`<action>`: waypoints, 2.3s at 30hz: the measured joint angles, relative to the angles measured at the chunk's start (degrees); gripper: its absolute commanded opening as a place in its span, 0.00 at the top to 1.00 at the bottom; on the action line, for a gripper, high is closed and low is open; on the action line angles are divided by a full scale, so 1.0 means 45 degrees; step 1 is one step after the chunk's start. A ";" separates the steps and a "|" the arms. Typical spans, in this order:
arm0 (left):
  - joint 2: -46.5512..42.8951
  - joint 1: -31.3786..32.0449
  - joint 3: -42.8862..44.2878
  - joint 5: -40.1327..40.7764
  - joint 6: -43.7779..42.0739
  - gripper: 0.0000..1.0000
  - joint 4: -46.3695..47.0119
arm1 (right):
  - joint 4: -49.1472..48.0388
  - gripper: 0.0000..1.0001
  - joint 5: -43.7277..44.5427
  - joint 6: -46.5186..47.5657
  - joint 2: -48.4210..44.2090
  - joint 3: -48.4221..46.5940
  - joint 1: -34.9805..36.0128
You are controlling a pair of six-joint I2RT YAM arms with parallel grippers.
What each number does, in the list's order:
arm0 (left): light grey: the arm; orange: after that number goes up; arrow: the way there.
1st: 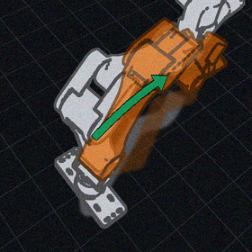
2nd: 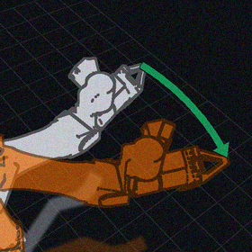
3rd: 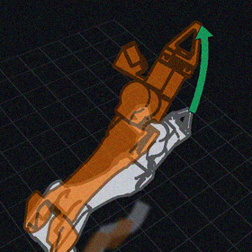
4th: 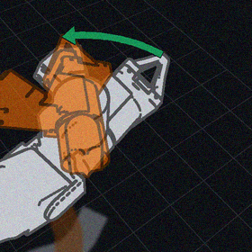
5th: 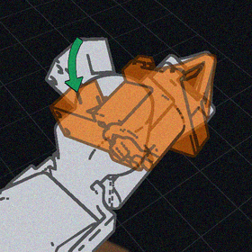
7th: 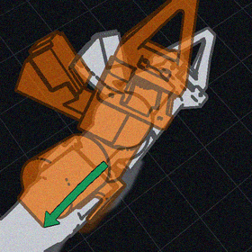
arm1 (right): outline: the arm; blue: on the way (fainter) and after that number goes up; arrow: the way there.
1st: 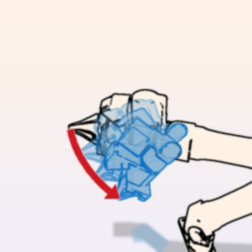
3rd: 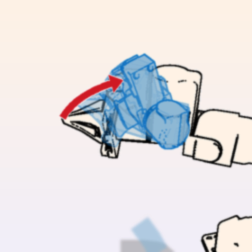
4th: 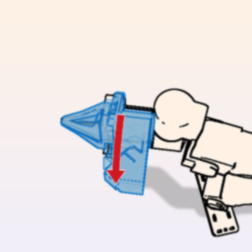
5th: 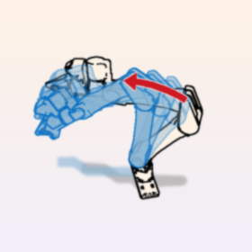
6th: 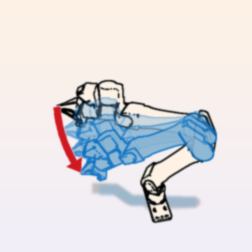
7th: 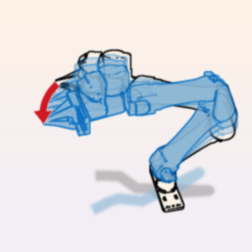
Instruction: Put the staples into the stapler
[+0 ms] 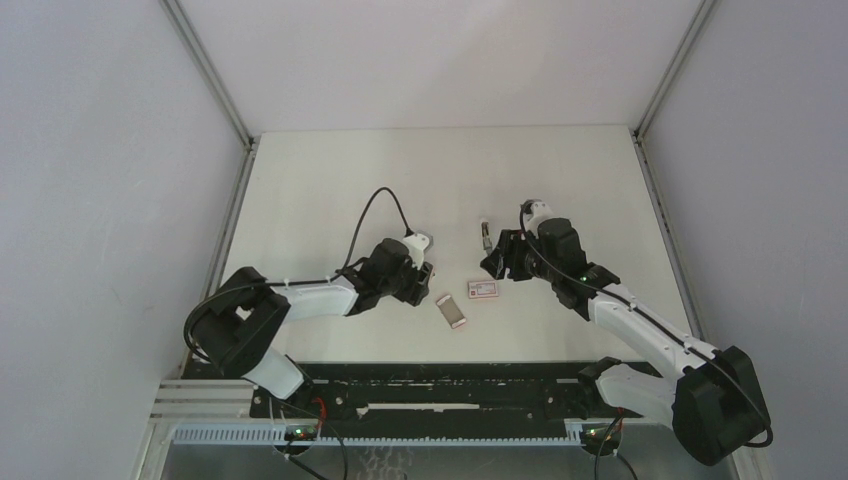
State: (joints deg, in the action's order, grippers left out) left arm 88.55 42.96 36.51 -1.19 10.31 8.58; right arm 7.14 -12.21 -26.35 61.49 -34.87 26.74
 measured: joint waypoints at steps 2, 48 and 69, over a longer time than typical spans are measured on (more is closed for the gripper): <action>0.0083 0.0112 0.0078 -0.0005 -0.0053 0.45 0.0000 | -0.0005 0.41 0.0029 0.0000 -0.0005 0.0005 -0.0005; -0.4022 0.1229 -0.1710 -0.3264 0.0578 1.00 0.2433 | -0.5892 0.96 -0.1258 -0.6620 0.3045 0.0976 0.2652; -0.3827 0.1729 -0.1681 -0.2555 0.0151 1.00 0.2161 | -0.5319 0.37 -0.1112 -0.6324 0.3011 0.0651 0.2875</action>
State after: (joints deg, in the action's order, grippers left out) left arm 71.33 50.74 28.95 -12.69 10.98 18.31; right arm -16.80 -17.21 -54.81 75.05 -31.94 39.68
